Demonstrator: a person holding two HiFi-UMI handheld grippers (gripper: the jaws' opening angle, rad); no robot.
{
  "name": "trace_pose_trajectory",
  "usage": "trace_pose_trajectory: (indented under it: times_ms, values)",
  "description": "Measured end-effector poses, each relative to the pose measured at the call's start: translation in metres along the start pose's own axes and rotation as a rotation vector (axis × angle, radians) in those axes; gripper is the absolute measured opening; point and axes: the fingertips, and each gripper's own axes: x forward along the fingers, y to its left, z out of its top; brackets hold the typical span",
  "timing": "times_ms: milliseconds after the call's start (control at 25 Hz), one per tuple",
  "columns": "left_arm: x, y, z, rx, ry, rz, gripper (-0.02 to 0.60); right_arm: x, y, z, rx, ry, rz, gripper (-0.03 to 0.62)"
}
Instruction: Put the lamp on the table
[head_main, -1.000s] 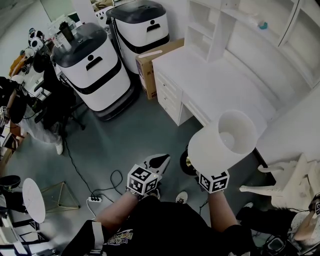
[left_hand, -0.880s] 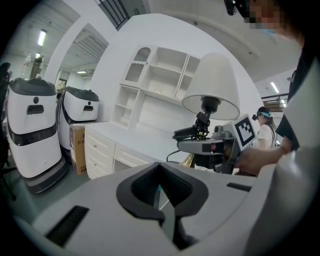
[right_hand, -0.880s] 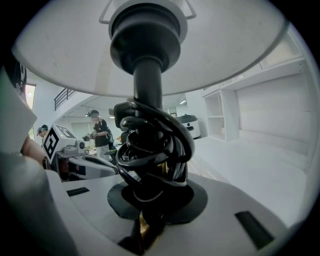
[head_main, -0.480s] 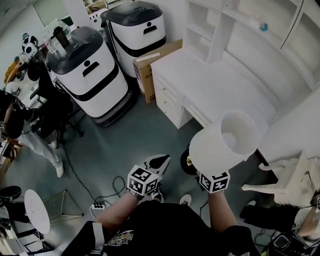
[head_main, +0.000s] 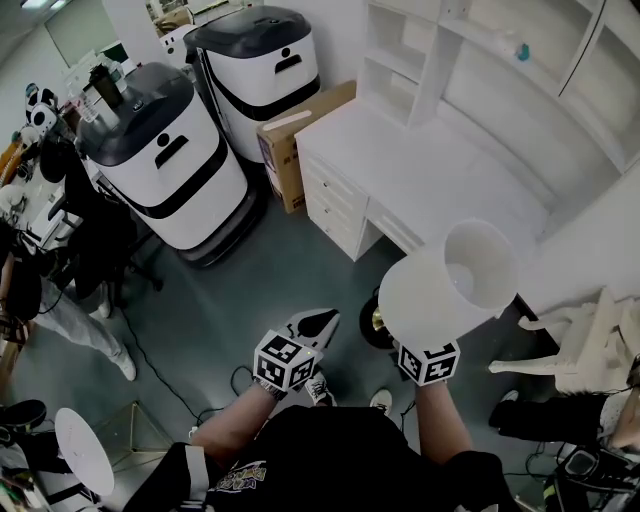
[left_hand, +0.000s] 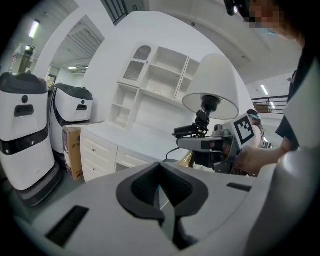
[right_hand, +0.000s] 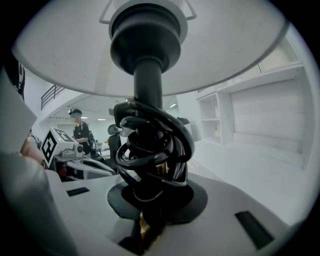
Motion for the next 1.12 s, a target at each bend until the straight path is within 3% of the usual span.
trace_pose_trajectory:
  times_ms: [600, 1120]
  values:
    - [0.001, 0.036, 0.012, 0.023, 0.021, -0.054, 0.008, 0.030, -0.001, 0.015, 0.031, -0.022, -0.066, 0.075]
    - [0.060, 0.045, 0.043, 0.016, 0.014, -0.021, 0.007, 0.055, -0.072, 0.037, 0.011, -0.007, -0.037, 0.074]
